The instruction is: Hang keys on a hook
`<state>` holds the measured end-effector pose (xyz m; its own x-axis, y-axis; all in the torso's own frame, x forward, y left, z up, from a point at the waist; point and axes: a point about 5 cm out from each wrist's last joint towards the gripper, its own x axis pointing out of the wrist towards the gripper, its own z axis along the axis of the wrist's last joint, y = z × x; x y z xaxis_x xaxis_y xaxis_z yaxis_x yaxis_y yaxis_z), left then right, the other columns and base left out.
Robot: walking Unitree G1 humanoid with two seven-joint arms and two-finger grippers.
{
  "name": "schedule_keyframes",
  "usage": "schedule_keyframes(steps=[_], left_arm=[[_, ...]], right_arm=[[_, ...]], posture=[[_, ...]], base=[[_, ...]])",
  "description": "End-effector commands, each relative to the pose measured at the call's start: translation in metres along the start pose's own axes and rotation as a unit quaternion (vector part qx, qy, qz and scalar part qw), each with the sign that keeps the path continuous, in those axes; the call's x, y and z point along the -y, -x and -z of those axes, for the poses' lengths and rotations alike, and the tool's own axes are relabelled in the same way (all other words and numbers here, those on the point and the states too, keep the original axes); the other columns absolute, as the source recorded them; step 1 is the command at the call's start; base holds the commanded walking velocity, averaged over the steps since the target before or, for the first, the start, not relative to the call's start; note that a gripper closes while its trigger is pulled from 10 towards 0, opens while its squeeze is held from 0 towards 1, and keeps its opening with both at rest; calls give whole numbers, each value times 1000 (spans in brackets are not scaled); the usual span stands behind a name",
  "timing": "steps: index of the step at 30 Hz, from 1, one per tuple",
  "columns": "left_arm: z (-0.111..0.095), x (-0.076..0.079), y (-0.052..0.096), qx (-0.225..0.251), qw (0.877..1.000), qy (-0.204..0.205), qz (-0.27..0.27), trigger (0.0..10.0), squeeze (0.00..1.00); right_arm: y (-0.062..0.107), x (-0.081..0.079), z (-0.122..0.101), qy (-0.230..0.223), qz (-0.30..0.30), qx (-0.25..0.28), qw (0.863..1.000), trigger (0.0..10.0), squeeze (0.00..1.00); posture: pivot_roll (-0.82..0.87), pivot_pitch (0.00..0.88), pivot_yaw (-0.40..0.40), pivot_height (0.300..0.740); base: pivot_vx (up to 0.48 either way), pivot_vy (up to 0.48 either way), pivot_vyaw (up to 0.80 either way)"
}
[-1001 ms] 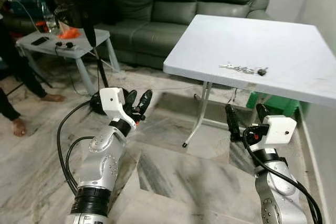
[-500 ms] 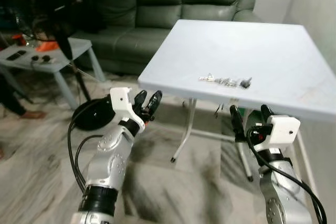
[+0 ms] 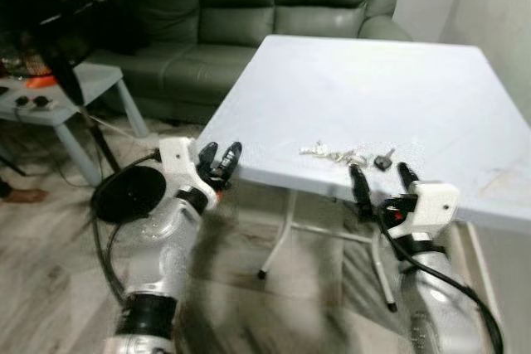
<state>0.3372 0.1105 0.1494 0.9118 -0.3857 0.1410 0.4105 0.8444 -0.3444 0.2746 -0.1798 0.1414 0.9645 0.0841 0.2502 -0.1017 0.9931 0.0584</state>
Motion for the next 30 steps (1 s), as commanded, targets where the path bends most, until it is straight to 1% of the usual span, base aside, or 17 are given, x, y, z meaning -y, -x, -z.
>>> schedule_keyframes(steps=[1, 3, 5, 8, 12, 20, 23, 25, 26, 27, 29, 30], left_arm=[[-6, -8, 3, 5, 1000, -9, -13, 10000, 0], [-5, -8, 2, 1, 1000, -11, -18, 10000, 0], [-3, -9, 2, -4, 999, -15, -30, 10000, 0], [-3, -7, 3, -1, 1000, -16, -23, 10000, 0], [-2, -7, 4, -3, 999, -17, -28, 10000, 0], [1, -7, 7, -11, 1000, -17, -19, 10000, 0], [4, -5, 8, -18, 1000, -22, -6, 10000, 0], [7, -2, 8, -24, 999, -25, 1, 10000, 0], [9, -1, 9, -27, 999, -28, 4, 10000, 0], [10, 1, 9, -30, 999, -32, 9, 10000, 0], [11, 3, 9, -31, 999, -34, 11, 10000, 0], [11, 4, 9, -30, 999, -34, 12, 10000, 0]], right_arm=[[-2, -8, -2, -10, -13, 5, 1000, 10000, 0], [-2, -8, -2, -10, -12, 5, 1000, 10000, 0], [-2, -8, -2, -9, -13, 4, 1000, 10000, 0], [-2, -7, -2, -9, -13, 2, 1000, 10000, 0], [-1, -7, -1, -9, -14, 1, 1000, 10000, 0], [-2, -7, 2, -7, -15, -13, 1000, 10000, 0], [-5, -4, 3, -16, -14, -23, 1000, 10000, 0], [-7, -3, 2, -23, -25, -21, 999, 10000, 0], [-8, -1, 2, -13, -24, -21, 999, 10000, 592], [-9, 2, 1, -10, -30, -22, 999, 10000, 1000], [-10, 2, 0, -12, -45, -22, 999, 10000, 1000], [-11, 4, 1, -7, -43, -29, 999, 10000, 1000]], posture=[[-13, 59, 45, 740], [-13, 59, 45, 740], [-13, 63, 45, 740], [-11, 64, 42, 740], [-10, 67, 40, 740], [-7, 73, 36, 740], [-6, 80, 35, 740], [-3, 84, 28, 740], [-3, 84, 28, 740], [0, 88, 22, 740], [2, 88, 20, 740], [3, 90, 17, 740]], base=[[428, 0, 0], [381, 0, 0], [0, 0, 0], [0, 0, 0], [0, 0, 0], [0, 0, 0], [0, 0, 0], [0, 0, 0], [0, 0, 0], [0, 0, 0], [0, 0, 0], [0, 0, 0]])
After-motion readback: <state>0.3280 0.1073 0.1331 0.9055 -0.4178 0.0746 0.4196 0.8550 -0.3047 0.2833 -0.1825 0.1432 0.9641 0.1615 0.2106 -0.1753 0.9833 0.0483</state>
